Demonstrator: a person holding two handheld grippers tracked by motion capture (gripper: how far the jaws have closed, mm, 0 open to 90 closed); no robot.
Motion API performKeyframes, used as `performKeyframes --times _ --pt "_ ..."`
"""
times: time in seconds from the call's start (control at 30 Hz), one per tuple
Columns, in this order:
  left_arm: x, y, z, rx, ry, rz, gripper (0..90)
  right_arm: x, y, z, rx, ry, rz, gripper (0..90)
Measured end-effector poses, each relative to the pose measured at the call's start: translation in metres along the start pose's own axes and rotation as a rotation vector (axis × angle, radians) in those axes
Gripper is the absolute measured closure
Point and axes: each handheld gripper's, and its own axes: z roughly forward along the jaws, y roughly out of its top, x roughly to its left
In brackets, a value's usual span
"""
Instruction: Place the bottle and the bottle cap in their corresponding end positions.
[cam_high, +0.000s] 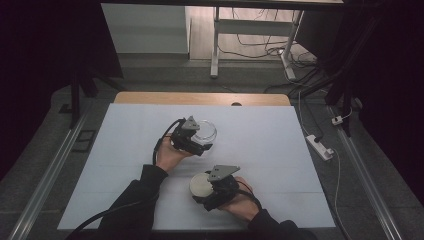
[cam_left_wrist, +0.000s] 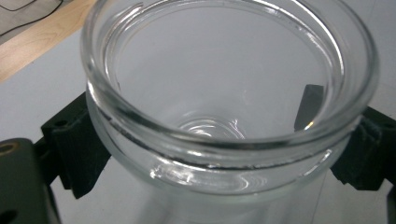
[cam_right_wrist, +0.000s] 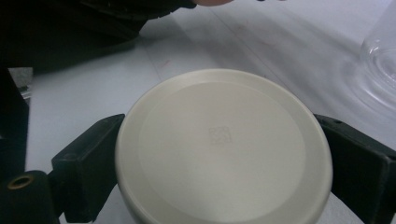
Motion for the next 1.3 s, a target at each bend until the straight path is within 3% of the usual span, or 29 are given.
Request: performKeyframes --times 0.37,0.8,1.13,1.3 --pt "0.004 -0.005 0.009 0.011 0.021 -0.003 7.5 -0.006 -0.006 0.010 0.040 0.001 0.018 7.5" --pt "0.007 -0.009 0.010 -0.009 0.007 -0.007 7.3 -0.008 -0.008 0.016 0.073 -0.014 0.020 7.3" --pt "0.012 -0.011 0.010 -0.012 -0.006 -0.050 6.9 -0.011 -0.008 0.018 0.096 -0.026 0.046 7.0" --pt "0.011 -0.010 0.010 0.001 -0.003 -0.048 6.5 -0.011 -0.008 0.018 0.093 -0.021 0.051 6.0"
